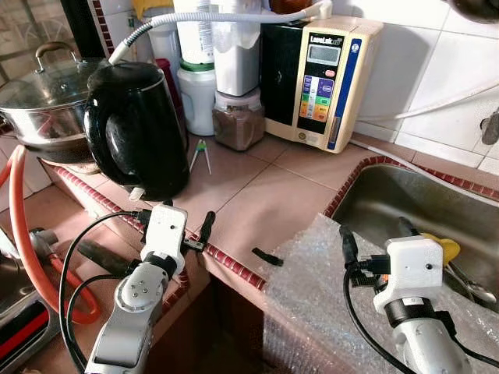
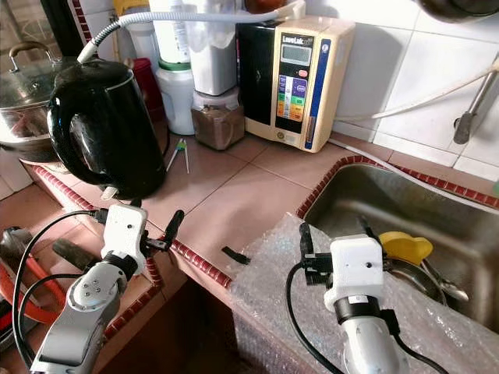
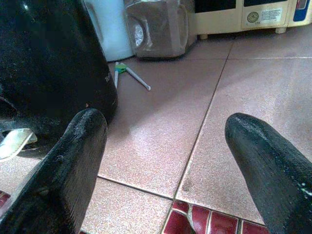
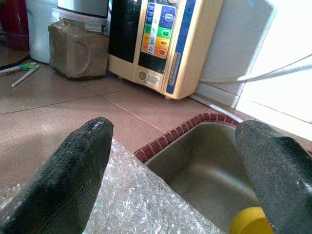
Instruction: Kitchen organization
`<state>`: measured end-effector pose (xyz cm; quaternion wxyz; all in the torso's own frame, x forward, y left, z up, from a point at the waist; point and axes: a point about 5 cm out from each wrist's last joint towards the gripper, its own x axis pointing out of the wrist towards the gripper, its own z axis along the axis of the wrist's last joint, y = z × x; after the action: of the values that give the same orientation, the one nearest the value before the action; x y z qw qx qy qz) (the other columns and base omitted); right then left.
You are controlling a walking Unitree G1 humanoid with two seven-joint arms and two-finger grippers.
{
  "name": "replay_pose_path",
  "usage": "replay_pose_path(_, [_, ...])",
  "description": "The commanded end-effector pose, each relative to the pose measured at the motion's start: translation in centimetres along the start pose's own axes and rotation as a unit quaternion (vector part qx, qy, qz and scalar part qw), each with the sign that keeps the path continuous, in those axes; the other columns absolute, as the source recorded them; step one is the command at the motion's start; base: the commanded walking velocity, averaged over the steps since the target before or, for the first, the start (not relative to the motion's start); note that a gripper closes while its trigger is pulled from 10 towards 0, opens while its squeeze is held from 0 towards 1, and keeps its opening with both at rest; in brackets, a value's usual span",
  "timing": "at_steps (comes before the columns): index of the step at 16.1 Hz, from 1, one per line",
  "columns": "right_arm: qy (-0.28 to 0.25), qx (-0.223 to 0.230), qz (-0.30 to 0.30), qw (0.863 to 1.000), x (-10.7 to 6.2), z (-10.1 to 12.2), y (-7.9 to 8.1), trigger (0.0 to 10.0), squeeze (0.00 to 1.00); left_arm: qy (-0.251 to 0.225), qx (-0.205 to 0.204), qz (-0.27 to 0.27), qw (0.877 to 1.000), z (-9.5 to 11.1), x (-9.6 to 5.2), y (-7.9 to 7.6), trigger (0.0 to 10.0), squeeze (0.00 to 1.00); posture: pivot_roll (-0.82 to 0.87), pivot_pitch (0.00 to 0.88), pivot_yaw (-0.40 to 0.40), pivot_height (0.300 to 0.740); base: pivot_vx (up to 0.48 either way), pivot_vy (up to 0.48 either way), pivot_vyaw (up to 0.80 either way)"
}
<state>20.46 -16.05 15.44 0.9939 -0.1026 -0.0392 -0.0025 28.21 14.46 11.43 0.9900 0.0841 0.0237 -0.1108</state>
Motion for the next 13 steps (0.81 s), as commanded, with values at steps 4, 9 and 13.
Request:
replay_pose_path(4, [0.003, 0.002, -0.003, 1.0, 0.28, -0.03, -0.22, 10.0, 0.0, 0.004, 0.004, -0.005, 1.0, 0.09, 0.34, -0.1, 10.0, 0.0, 0.01, 0.0, 0.03, 0.74, 0.0, 0.0, 0.0])
replay_pose_path(9, [0.003, 0.005, -0.003, 1.0, 0.48, -0.09, -0.1, 10.0, 0.0, 0.008, 0.004, -0.006, 1.0, 0.05, 0.43, -0.05, 10.0, 0.0, 0.01, 0.0, 0.035, 0.74, -0.048, 0.0, 0.0])
replay_pose_path(13, [0.002, 0.006, -0.005, 1.0, 0.58, -0.09, -0.15, 10.0, 0.0, 0.009, 0.005, -0.006, 1.0, 0.1, 0.57, 0.03, 10.0, 0.0, 0.01, 0.0, 0.038, 0.74, -0.259, 0.0, 0.0])
